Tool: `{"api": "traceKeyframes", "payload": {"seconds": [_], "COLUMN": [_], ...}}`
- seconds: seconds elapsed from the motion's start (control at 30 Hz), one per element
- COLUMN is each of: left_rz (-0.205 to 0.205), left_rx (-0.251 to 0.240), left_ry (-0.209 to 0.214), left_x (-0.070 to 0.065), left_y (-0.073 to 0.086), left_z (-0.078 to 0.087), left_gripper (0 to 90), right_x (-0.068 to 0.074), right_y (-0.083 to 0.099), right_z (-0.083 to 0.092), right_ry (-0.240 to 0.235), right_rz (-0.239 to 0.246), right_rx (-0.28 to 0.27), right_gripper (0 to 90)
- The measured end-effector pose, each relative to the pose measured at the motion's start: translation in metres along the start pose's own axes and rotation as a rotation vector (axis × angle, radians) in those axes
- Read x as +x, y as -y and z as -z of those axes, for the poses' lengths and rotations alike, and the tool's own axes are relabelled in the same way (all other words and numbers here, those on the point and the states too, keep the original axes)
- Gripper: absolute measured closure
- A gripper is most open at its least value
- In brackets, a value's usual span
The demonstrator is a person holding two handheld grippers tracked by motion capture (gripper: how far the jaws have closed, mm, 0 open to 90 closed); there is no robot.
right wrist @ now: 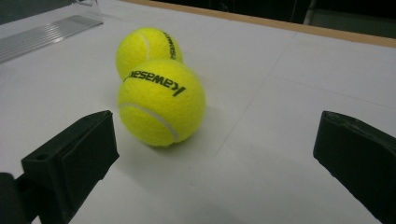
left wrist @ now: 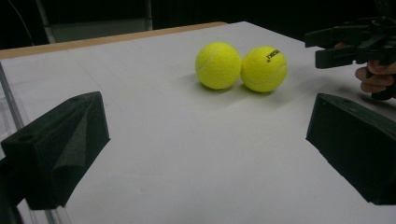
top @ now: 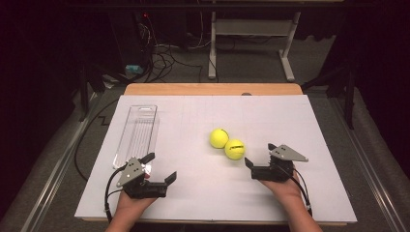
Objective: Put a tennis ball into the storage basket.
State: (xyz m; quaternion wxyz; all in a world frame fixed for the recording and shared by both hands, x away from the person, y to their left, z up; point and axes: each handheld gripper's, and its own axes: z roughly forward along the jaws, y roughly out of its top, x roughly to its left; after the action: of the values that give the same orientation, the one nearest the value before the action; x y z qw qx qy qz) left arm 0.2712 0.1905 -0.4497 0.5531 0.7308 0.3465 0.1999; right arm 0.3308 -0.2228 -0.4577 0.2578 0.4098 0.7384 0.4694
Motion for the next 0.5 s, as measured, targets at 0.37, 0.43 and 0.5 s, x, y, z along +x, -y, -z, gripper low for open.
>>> {"api": "traceKeyframes", "payload": {"seconds": [0.37,0.43,0.5], "left_rz": [-0.012,-0.004,-0.005], "left_rx": [0.0,-0.008,-0.01], "left_ry": [0.01,0.014,0.015], "left_x": [-0.005,-0.005,-0.005], "left_y": [-0.001,-0.002,-0.002], "left_z": [-0.003,-0.003,-0.003], "left_gripper": [0.2,0.2,0.2], "right_x": [0.015,0.017,0.017], "right_y": [-0.012,-0.018,-0.019], "right_z": [-0.038,-0.046,-0.048], "right_ry": [-0.06,-0.069,-0.07], "right_rz": [0.025,0.027,0.027], "right_rx": [0.075,0.087,0.092], "right_gripper": [0.0,1.3,2.0]}}
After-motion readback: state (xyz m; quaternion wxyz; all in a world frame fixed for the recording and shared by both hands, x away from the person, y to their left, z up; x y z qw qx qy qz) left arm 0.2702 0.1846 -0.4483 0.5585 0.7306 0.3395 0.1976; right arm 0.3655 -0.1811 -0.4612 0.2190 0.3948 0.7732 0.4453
